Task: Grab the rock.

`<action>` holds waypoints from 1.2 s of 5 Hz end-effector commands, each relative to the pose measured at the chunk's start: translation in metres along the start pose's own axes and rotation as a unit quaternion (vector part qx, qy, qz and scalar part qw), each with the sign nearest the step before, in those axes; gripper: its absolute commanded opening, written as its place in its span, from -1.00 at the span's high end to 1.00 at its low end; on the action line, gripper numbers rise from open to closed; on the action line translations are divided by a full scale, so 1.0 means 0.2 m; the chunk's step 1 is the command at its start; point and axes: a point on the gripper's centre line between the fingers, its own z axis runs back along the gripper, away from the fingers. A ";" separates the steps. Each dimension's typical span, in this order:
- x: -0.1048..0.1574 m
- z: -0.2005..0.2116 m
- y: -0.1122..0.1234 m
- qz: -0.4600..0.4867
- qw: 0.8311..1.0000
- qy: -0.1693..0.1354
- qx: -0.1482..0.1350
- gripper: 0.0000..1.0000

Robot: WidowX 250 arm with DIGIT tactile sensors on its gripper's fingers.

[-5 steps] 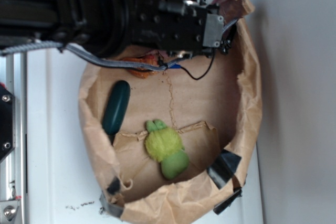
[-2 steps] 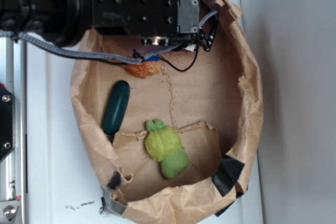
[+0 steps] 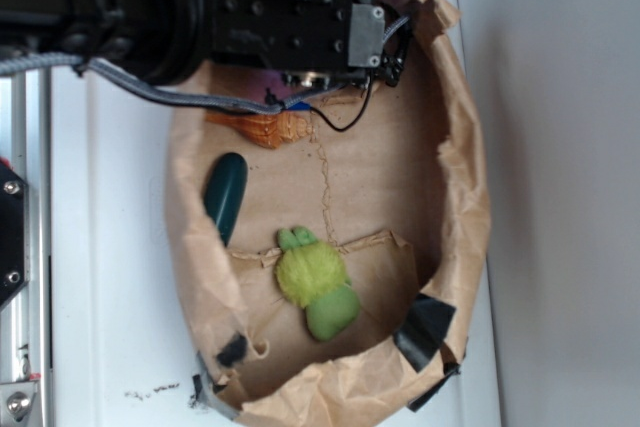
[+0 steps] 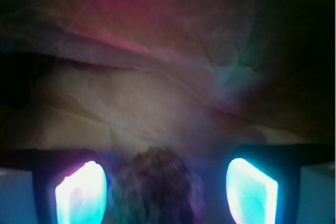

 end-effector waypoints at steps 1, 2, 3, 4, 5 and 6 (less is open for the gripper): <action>0.04 0.03 0.07 0.000 1.000 -0.014 -0.011 -1.00; 0.05 0.03 0.08 0.001 1.000 -0.010 -0.013 1.00; 0.08 0.08 0.08 0.003 1.000 -0.003 -0.029 1.00; 0.07 0.16 0.08 0.009 0.999 0.010 -0.050 1.00; -0.05 0.32 0.08 -0.001 0.996 0.034 -0.087 1.00; -0.04 0.54 0.04 -0.057 0.987 0.045 -0.145 1.00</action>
